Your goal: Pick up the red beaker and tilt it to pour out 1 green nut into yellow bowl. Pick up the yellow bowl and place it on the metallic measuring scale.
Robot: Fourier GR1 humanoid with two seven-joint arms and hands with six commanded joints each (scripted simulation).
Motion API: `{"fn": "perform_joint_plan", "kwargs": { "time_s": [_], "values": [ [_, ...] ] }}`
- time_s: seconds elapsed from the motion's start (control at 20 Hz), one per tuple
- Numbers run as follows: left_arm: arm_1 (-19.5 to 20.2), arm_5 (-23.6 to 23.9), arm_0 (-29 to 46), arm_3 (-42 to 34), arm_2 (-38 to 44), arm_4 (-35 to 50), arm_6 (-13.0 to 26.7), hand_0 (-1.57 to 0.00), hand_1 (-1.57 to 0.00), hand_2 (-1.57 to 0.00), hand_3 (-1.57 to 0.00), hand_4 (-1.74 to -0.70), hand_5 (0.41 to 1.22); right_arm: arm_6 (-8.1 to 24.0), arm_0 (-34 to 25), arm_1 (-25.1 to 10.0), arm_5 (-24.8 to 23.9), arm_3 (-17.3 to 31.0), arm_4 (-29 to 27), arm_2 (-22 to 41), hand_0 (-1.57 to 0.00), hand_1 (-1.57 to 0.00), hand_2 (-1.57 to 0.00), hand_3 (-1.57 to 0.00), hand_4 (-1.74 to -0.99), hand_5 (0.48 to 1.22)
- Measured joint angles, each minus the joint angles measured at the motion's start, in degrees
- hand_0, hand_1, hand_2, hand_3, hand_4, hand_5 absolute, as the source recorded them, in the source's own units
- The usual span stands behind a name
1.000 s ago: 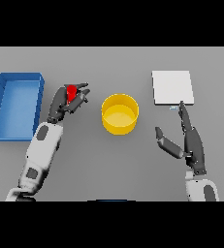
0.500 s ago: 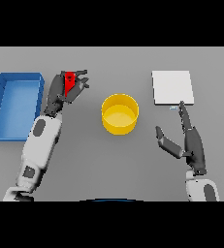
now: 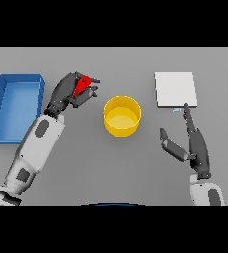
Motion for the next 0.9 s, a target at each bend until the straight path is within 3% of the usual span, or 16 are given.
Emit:
{"fn": "perform_joint_plan", "kwargs": {
  "time_s": [0.2, 0.4, 0.55, 0.65, 0.7, 0.9],
  "values": [
    [3.4, -0.1, -3.9, 0.3, -6.6, -8.3, 7.7, -1.57, -1.57, -1.57, -1.57, -1.74, 1.133, 0.3, 0.1, 0.5, 0.2, -0.1, 0.0, 0.4, 0.0, 0.0, 0.0, 0.0, -1.254, 0.687],
    [6.1, -2.4, -8.0, 1.1, -15.5, -17.4, 10.7, -1.57, -1.57, -1.57, -1.57, -1.74, 1.161, 0.1, 0.3, 0.2, 0.7, -0.9, -0.7, 0.2, 0.0, 0.0, 0.0, 0.0, -1.267, 0.698],
    [7.5, -4.5, -10.8, 2.5, -19.9, -21.5, 10.7, -1.57, -1.57, -1.57, -1.57, -1.74, 1.19, 0.8, -0.1, 0.3, 0.9, -1.3, -0.7, 0.4, 0.0, 0.0, 0.0, 0.0, -1.274, 0.704],
    [8.6, -6.3, -12.7, 2.3, -22.2, -23.8, 10.6, -1.57, -1.57, -1.57, -1.57, -1.65, 1.201, 0.2, 0.7, 0.4, 0.7, -1.4, -0.4, 0.6, 0.0, 0.0, 0.0, 0.0, -1.284, 0.705],
    [8.9, -7.7, -14.0, 2.7, -23.6, -25.0, 10.4, -1.57, -1.57, -1.57, -1.57, -1.67, 1.205, -0.3, 1.0, 0.7, 0.6, -1.3, -0.6, 0.6, 0.0, 0.0, 0.0, 0.0, -1.283, 0.702],
    [9.0, -13.4, -19.3, 5.4, -29.7, -28.9, 9.2, -1.57, -1.57, -1.57, -1.28, -1.7, 1.215, -1.6, 1.2, 1.7, 0.5, -0.6, -2.1, 0.1, 0.0, 0.0, 0.0, 0.0, -1.292, 0.678]
  ]
}}
